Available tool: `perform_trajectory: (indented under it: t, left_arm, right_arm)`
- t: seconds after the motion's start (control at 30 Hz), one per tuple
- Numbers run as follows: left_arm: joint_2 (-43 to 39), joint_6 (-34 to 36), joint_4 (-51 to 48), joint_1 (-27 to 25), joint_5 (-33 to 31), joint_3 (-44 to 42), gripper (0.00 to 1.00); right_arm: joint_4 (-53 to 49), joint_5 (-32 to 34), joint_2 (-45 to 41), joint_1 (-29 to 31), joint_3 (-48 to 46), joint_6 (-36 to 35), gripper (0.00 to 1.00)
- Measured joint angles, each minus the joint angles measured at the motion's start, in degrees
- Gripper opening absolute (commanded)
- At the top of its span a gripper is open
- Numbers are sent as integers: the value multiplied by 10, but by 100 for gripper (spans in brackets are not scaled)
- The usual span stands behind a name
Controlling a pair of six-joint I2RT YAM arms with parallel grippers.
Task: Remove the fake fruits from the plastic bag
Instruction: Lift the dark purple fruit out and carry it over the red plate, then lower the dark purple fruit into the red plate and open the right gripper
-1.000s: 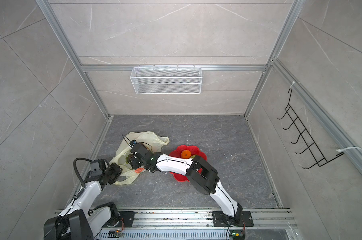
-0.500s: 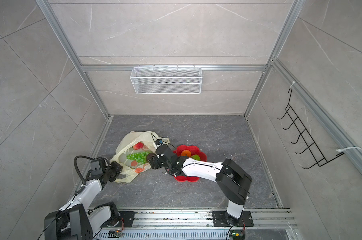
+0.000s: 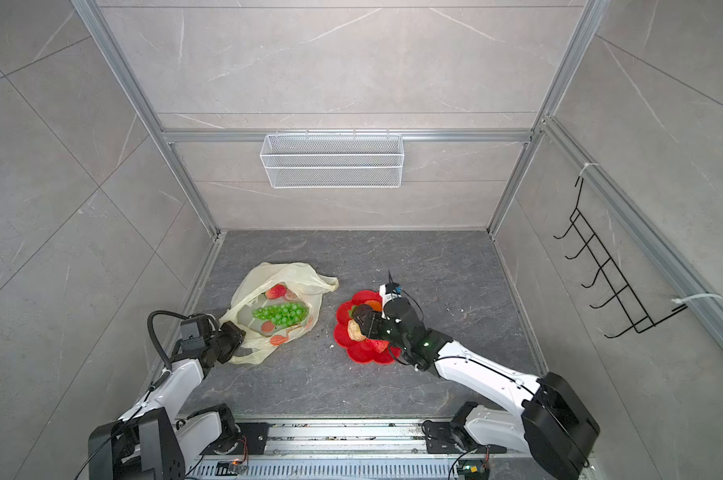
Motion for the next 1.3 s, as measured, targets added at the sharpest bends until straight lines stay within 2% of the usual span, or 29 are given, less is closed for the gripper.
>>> perform_trajectory:
  t: [0.2, 0.37, 0.6, 0.8, 1.03, 1.2, 1.3]
  left_arm:
    - [0, 0, 1, 0, 0, 0, 0]
    - [0, 0, 3, 0, 0, 0, 0]
    - [0, 0, 4, 0, 0, 0, 0]
    - [0, 0, 4, 0, 0, 0, 0]
    - [0, 0, 5, 0, 0, 0, 0]
    - [2, 0, 6, 0, 0, 0, 0]
    - [2, 0, 8, 0, 0, 0, 0]
  right_arm:
    - [-61, -23, -97, -55, -49, 29, 54]
    - [-83, -53, -143, -96, -94, 55, 54]
    - [-80, -85, -122, -119, -123, 76, 56]
    - [-45, -101, -80, -121, -125, 90, 66]
    - [-46, -95, -75, -125, -127, 93, 75]
    - [-71, -80, -96, -126, -126, 92, 76]
    - [-92, -68, -108, -126, -124, 90, 73]
